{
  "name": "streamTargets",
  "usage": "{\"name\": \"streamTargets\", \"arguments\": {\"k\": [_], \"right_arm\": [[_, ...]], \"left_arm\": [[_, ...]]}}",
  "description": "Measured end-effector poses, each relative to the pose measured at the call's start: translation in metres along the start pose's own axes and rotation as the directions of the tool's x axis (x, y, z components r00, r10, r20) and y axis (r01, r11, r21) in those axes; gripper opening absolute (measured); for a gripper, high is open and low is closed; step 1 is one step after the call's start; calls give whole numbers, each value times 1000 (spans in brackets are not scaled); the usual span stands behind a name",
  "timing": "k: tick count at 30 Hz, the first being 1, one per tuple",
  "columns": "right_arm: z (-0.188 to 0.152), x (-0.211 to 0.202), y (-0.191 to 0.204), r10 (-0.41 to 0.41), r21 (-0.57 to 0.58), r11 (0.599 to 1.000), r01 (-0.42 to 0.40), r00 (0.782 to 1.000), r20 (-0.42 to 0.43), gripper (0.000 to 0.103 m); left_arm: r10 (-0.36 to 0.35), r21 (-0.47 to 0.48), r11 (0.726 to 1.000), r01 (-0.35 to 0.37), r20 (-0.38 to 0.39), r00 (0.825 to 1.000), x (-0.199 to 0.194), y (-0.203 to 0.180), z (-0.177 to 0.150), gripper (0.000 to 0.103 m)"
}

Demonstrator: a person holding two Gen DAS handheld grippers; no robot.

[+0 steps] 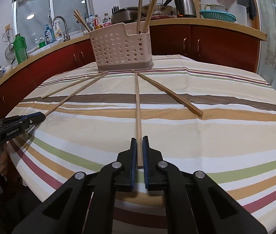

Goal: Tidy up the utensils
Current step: 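Close the right tool on a chopstick while the left tool grasps another, then lift both held chopsticks upright and carry them over the plastic holder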

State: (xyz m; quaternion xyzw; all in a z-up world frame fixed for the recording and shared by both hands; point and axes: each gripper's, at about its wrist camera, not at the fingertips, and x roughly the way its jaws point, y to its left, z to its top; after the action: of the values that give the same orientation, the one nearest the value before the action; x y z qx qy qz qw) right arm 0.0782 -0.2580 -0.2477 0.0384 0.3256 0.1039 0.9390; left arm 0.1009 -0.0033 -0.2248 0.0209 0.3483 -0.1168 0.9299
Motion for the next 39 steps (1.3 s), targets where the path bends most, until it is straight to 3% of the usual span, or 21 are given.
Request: {"name": "streamTargets", "arguments": {"k": [6, 14, 26, 39], "right_arm": [[4, -10, 2, 3, 3, 1000, -3, 1000, 30, 7], [21, -36, 7, 3, -1, 1000, -3, 994, 112, 7], [54, -68, 16, 15, -19, 1000, -11, 974, 226, 7], [101, -63, 25, 43, -62, 998, -25, 953, 300, 7]], "left_arm": [[6, 5, 1000, -6, 24, 1000, -8, 1, 1, 7], [18, 6, 1000, -19, 125, 992, -39, 2, 16, 7], [34, -21, 999, -29, 299, 954, -88, 9, 49, 7], [28, 0, 1000, -30, 366, 930, -93, 10, 91, 7]]}}
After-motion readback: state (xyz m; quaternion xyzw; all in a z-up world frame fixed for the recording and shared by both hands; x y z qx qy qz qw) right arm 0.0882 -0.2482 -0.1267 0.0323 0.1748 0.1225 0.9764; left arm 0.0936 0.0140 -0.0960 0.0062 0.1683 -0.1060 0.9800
